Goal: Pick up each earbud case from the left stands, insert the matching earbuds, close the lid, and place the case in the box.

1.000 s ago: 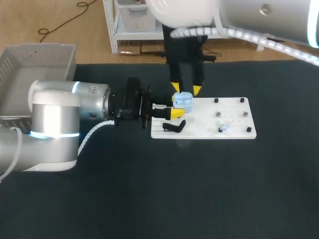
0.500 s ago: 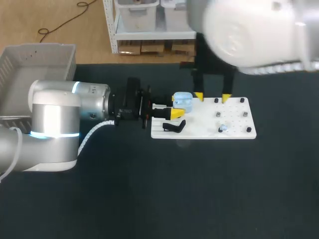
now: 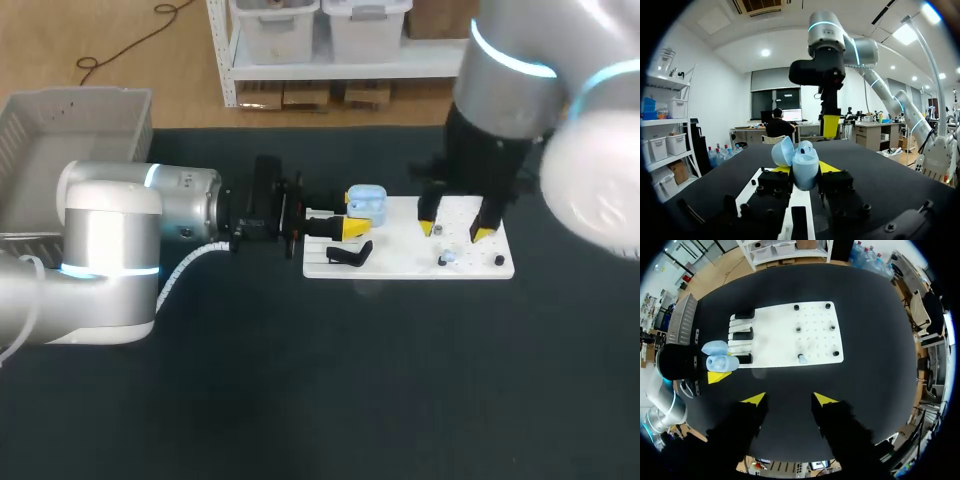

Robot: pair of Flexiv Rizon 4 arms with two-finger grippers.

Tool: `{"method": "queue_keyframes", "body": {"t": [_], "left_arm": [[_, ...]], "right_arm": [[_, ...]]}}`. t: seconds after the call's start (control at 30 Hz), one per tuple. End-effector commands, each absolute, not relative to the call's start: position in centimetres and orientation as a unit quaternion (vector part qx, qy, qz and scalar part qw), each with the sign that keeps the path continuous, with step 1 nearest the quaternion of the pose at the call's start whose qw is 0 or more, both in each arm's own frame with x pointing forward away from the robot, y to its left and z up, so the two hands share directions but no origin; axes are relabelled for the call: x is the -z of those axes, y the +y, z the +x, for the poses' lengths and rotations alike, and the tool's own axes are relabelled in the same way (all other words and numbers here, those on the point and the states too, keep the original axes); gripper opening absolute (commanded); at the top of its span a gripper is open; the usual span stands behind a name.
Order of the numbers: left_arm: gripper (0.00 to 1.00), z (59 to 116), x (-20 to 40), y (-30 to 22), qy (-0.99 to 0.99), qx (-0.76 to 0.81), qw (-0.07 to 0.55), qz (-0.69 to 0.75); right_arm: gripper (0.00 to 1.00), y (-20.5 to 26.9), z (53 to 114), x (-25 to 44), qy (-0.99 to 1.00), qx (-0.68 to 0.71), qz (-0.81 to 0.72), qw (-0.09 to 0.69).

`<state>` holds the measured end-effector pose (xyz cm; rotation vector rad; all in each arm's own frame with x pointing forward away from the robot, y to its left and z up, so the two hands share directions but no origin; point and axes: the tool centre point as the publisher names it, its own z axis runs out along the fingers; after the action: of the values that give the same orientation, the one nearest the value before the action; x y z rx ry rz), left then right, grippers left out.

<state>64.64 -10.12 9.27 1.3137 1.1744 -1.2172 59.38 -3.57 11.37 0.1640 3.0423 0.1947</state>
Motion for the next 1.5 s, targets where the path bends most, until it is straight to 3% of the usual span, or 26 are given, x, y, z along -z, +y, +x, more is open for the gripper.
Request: {"method": "queue_keyframes", "body": {"t": [0.03, 0.53, 1.03, 1.5], "left_arm": [[0.00, 64.6, -9.3, -10.2, 0.482, 0.498, 0.480, 0.538], [0.00, 64.6, -9.3, -10.2, 0.482, 0.498, 0.480, 0.538], [0.00, 64.6, -9.3, -10.2, 0.482, 0.498, 0.480, 0.538], [0.00, 64.6, -9.3, -10.2, 0.482, 0.498, 0.480, 0.538]], "right_arm": [[0.51, -4.2, 59.9, -9.4, 0.991, -0.096, 0.045, 0.083], [0.48, -5.7, 62.0, -4.5, 0.994, -0.059, 0.006, 0.086], [0.47, -6.2, 63.4, -2.9, 0.993, -0.078, 0.031, 0.085], [0.40, -6.0, 63.9, -2.2, 0.990, -0.089, 0.069, 0.085]]}}
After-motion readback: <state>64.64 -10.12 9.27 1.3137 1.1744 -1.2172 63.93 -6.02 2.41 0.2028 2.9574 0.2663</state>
